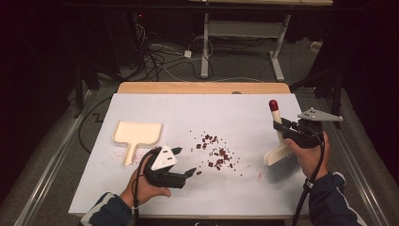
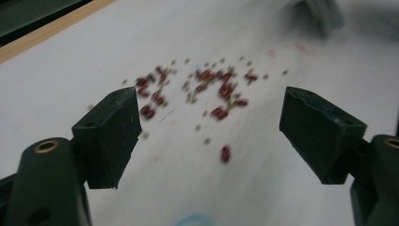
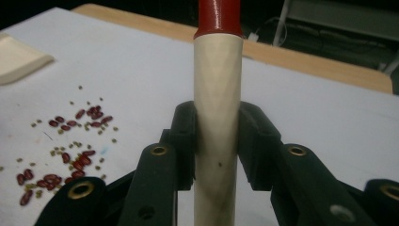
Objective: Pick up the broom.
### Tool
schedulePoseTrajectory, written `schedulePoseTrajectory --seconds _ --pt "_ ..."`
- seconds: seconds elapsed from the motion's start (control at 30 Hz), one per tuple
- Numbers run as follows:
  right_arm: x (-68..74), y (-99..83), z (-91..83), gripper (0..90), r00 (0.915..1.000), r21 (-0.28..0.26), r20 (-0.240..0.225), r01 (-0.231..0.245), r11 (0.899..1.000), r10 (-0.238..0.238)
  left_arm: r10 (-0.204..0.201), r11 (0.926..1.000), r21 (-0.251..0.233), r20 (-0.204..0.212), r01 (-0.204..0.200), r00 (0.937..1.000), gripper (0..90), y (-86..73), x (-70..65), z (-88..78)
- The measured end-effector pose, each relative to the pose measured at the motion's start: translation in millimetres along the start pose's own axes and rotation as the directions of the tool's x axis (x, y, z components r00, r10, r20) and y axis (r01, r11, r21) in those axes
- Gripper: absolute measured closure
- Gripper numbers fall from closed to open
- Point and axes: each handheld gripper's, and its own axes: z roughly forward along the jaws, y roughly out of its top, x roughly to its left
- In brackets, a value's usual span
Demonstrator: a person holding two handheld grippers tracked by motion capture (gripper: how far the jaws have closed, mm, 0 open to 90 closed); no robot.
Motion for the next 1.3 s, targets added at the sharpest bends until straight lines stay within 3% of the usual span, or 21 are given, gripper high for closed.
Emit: schedulePoseTrajectory --seconds 0.03,0.07,0.1,0.13,0.17,0.4,0.47,0.5,0.6,0.7,0.8,0.87,1.0,1.17,1.23,1.3 --pt "3.6 2.6 -3.0 70.3 0.9999 -0.016 -0.011 0.003 1.0 -0.003 0.011 0.9997 -0.021 0.044 -0.01 0.999 20.2 13.8 -9.8 11.1" --pt "6.1 3.7 -5.0 70.4 0.9999 -0.027 -0.013 0.007 1.0 -0.007 0.011 0.9997 -0.021 0.044 -0.01 0.999 20.2 13.8 -9.8 11.1" --pt "10.1 5.0 -7.4 70.3 0.9999 -0.04 -0.011 0.013 0.999 -0.013 0.017 0.999 -0.042 0.052 -0.015 0.9985 20.4 26.4 -22.1 25.3" --pt "10.1 5.0 -7.4 70.3 0.9999 -0.04 -0.011 0.013 0.999 -0.013 0.017 0.999 -0.042 0.052 -0.015 0.9985 21.1 26.4 -22.1 25.3" --pt "14.3 6.1 -9.4 70.4 0.9997 -0.05 -0.012 0.022 0.999 -0.022 0.016 0.9987 -0.05 0.065 -0.012 0.9977 21.1 33.5 -29.8 35.5" --pt "54.3 15.9 -23.6 70.3 0.9974 -0.16 -0.003 0.071 0.984 -0.073 0.03 0.9947 -0.102 0.175 -0.012 0.9842 21.8 69.8 -69.0 82.0" --pt "62.5 16.6 -25.6 70.2 0.9964 -0.175 -0.005 0.083 0.981 -0.085 0.044 0.9912 -0.131 0.212 -0.016 0.9764 22.2 79.2 -78.3 93.5" --pt "67.5 16.6 -26.4 70.2 0.9963 -0.181 0.002 0.085 0.98 -0.086 0.051 0.989 -0.146 0.205 -0.021 0.9775 22.6 81.1 -81.2 96.2" --pt "77.2 16.2 -26.7 70.2 0.9947 -0.196 0.0 0.101 0.975 -0.103 0.035 0.9897 -0.143 0.203 -0.005 0.9785 25.6 84.5 -84.1 102.9" --pt "91.3 15.8 -27.8 70.2 0.9937 -0.221 -0.001 0.109 0.969 -0.112 0.014 0.989 -0.148 0.168 0.011 0.9857 32.5 87.5 -85.1 107.8" --pt "98.9 15.5 -28.9 70.1 0.9926 -0.235 0.001 0.118 0.965 -0.121 -0.012 0.9816 -0.186 0.157 0.042 0.9875 38.6 88.2 -80.4 108.5" --pt "107.6 14.8 -30.5 70.1 0.9907 -0.255 -0.003 0.131 0.958 -0.136 -0.025 0.9816 -0.183 0.153 0.054 0.9879 45.6 86.9 -76.5 109.6" --pt "114.7 15.1 -34.8 70.0 0.9892 -0.283 -0.018 0.134 0.95 -0.145 -0.033 0.9807 -0.185 0.163 0.063 0.9862 57.4 85.1 -69.4 106.4" --pt "121.1 17.6 -43.1 69.8 0.986 -0.306 -0.026 0.149 0.94 -0.164 -0.015 0.9827 -0.179 0.18 0.047 0.9836 61.0 85.5 -60.3 98.6" --pt "120.2 18.5 -46.2 69.6 0.9844 -0.311 -0.058 0.14 0.94 -0.166 -0.001 0.9846 -0.172 0.186 0.034 0.9826 62.3 84.9 -57.0 95.6" --pt "119.8 19.4 -49.4 69.4 0.9769 -0.303 -0.095 0.155 0.94 -0.191 0.011 0.9864 -0.163 0.202 0.023 0.9792 64.7 82.0 -49.5 90.5"
